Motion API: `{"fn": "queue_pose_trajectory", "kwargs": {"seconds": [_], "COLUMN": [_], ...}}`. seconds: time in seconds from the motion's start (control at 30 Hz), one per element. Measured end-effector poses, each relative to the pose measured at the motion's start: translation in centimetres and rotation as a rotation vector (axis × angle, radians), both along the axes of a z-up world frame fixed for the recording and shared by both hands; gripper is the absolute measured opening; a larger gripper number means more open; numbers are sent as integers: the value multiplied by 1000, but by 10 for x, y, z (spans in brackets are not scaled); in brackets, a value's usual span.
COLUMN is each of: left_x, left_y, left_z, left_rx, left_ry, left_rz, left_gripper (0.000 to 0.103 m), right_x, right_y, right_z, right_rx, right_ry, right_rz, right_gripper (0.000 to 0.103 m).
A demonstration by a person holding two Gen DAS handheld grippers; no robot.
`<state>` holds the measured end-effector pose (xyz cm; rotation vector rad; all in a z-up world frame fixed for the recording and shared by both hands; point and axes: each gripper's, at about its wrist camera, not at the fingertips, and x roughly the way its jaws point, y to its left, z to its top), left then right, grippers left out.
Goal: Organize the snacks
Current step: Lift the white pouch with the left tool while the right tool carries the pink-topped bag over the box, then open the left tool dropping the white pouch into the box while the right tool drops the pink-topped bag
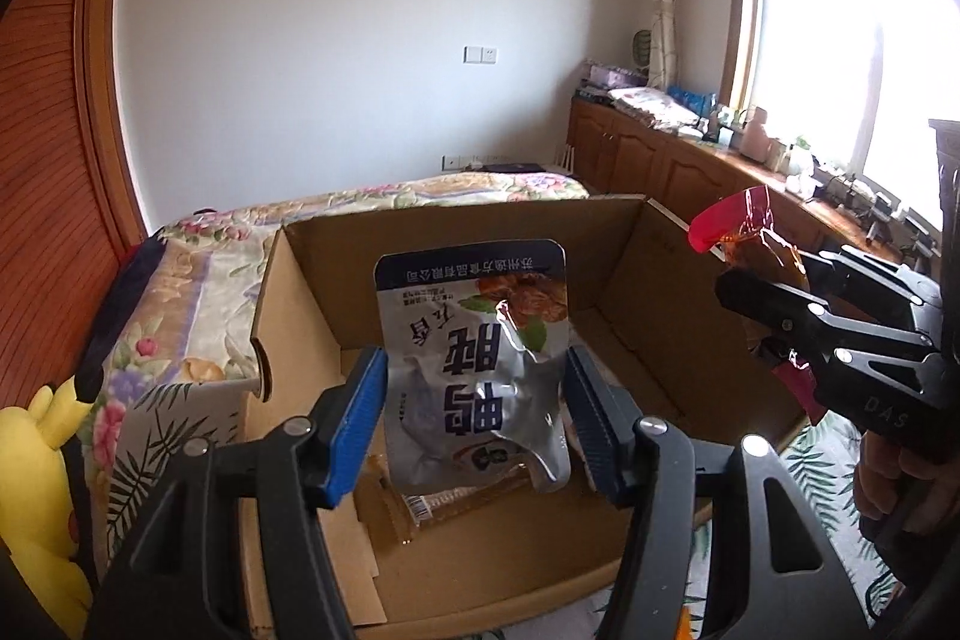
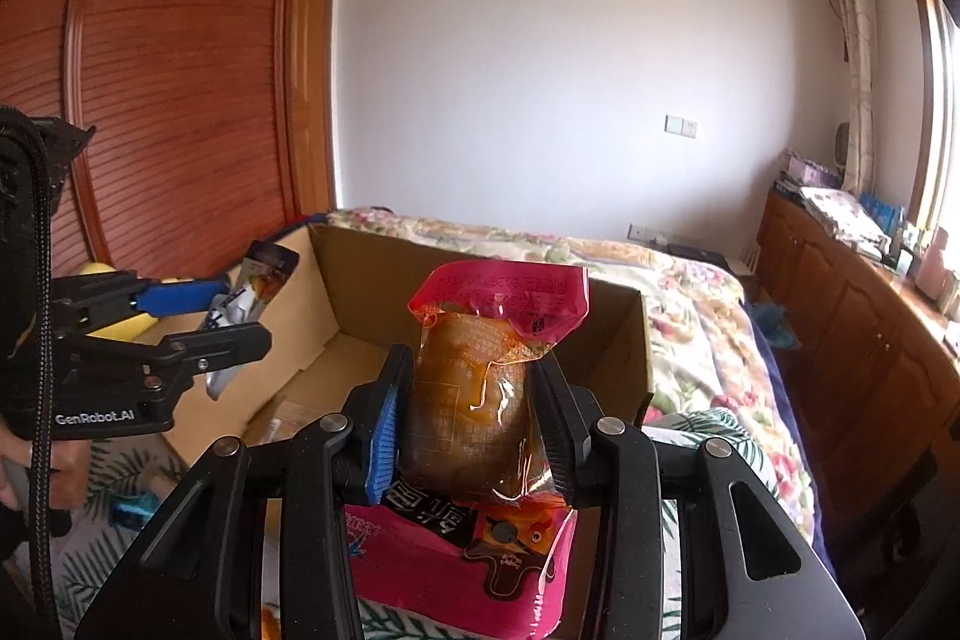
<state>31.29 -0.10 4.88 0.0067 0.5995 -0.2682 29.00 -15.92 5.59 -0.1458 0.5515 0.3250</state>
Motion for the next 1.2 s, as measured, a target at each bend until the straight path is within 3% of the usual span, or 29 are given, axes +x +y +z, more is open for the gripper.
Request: {"fn": "queue_pose_trajectory", "kwargs": {"seconds": [0.3,0.57,0.93,1.2], "left_x": [2,-3,-14,-25], "left_y": [-9,-8,-7,-10], "left_z": [-15,-24,-23,-17], "left_rx": [43,25,21,30], "left_ry": [41,57,30,10], "left_rz": [-4,-2,-4,-22], "left_gripper": [60,61,61,61], "right_x": [8,13,20,16], "right_y": [8,12,8,9], "right_z": [-22,-33,-37,-34], "right_rx": [-32,-36,-43,-36], "right_ry": [73,139,216,207], "right_rz": [-1,8,21,33], "right_gripper": [40,41,42,42]}}
